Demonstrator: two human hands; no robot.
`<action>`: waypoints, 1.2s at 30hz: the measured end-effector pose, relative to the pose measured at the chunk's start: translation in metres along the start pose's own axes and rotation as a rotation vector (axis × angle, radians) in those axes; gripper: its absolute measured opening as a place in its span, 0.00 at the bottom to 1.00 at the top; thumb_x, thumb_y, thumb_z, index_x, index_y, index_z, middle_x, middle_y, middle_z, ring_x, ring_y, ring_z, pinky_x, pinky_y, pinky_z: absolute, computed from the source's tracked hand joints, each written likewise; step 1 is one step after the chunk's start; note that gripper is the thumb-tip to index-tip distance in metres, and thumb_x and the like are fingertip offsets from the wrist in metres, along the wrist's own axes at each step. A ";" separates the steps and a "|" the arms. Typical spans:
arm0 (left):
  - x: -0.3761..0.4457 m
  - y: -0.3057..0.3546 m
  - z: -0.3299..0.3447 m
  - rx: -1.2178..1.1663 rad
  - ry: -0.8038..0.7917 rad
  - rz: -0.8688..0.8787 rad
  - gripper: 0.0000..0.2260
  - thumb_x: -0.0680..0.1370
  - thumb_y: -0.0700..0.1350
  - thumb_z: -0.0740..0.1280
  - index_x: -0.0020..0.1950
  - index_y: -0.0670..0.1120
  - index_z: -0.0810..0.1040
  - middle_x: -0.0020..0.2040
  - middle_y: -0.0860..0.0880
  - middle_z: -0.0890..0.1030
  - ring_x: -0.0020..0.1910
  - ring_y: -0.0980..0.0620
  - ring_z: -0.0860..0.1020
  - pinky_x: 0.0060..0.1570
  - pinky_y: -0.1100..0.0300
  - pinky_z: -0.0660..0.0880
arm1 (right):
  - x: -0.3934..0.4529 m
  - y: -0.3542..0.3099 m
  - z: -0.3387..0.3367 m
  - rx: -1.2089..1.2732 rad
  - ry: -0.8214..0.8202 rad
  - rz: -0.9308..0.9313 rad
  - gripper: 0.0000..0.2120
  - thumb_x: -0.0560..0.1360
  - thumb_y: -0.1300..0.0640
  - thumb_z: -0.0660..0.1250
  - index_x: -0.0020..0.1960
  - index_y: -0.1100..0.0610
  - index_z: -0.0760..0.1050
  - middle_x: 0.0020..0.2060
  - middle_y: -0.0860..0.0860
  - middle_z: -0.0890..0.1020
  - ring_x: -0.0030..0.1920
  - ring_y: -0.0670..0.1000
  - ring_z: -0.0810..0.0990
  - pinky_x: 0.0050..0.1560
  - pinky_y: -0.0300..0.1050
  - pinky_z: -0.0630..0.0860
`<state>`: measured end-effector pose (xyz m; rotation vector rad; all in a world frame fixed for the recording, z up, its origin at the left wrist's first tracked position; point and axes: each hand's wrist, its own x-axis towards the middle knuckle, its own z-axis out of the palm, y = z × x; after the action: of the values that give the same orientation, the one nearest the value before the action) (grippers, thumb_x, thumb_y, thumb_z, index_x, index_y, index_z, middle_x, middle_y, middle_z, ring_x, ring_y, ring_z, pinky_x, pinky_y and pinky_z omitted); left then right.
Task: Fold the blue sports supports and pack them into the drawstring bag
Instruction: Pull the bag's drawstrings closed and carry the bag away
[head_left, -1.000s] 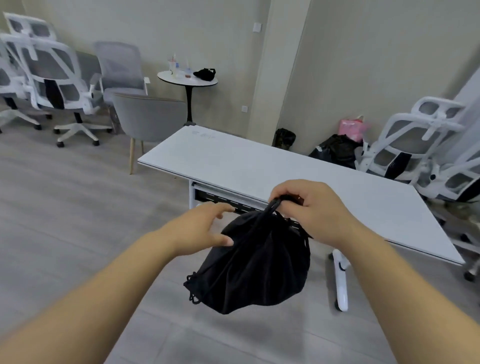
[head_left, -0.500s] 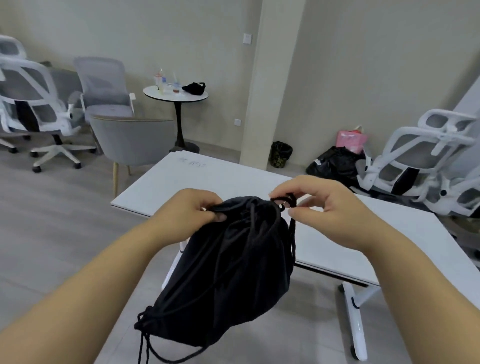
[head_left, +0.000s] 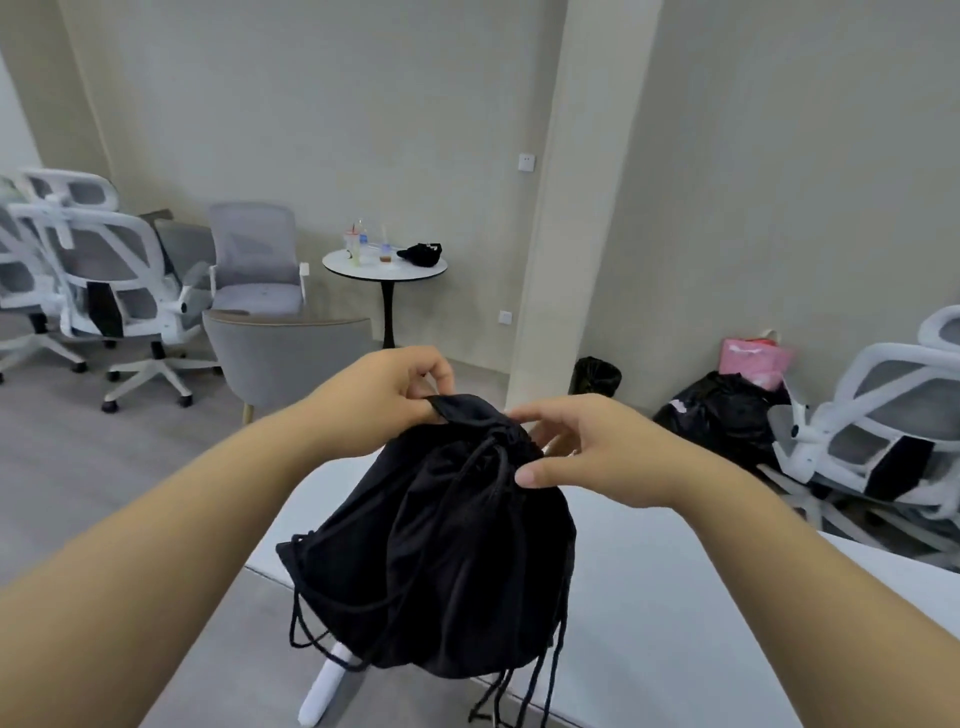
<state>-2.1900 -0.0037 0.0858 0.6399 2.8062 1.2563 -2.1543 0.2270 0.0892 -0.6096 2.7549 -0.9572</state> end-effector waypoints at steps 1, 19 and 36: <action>0.015 0.000 -0.002 0.021 0.003 0.000 0.09 0.74 0.40 0.69 0.38 0.53 0.75 0.31 0.51 0.81 0.26 0.56 0.70 0.35 0.59 0.67 | 0.011 0.005 -0.006 -0.028 0.020 0.000 0.21 0.72 0.50 0.72 0.64 0.42 0.73 0.49 0.43 0.79 0.43 0.42 0.80 0.51 0.40 0.77; 0.204 -0.064 0.026 -0.077 -0.010 0.108 0.07 0.76 0.41 0.67 0.43 0.53 0.80 0.44 0.57 0.81 0.38 0.62 0.77 0.41 0.70 0.73 | 0.131 0.115 -0.034 -0.305 0.598 0.007 0.16 0.73 0.56 0.71 0.61 0.54 0.77 0.51 0.47 0.80 0.48 0.45 0.75 0.53 0.41 0.74; 0.109 -0.197 0.159 0.361 -0.734 0.016 0.16 0.79 0.46 0.62 0.67 0.53 0.70 0.66 0.55 0.73 0.64 0.53 0.72 0.63 0.58 0.69 | 0.078 0.209 0.148 -0.314 -0.091 0.216 0.25 0.74 0.53 0.68 0.70 0.49 0.67 0.68 0.43 0.70 0.66 0.47 0.71 0.62 0.42 0.71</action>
<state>-2.3355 0.0325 -0.1454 0.9028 2.3810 0.3692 -2.2512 0.2596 -0.1579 -0.3739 2.8345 -0.4436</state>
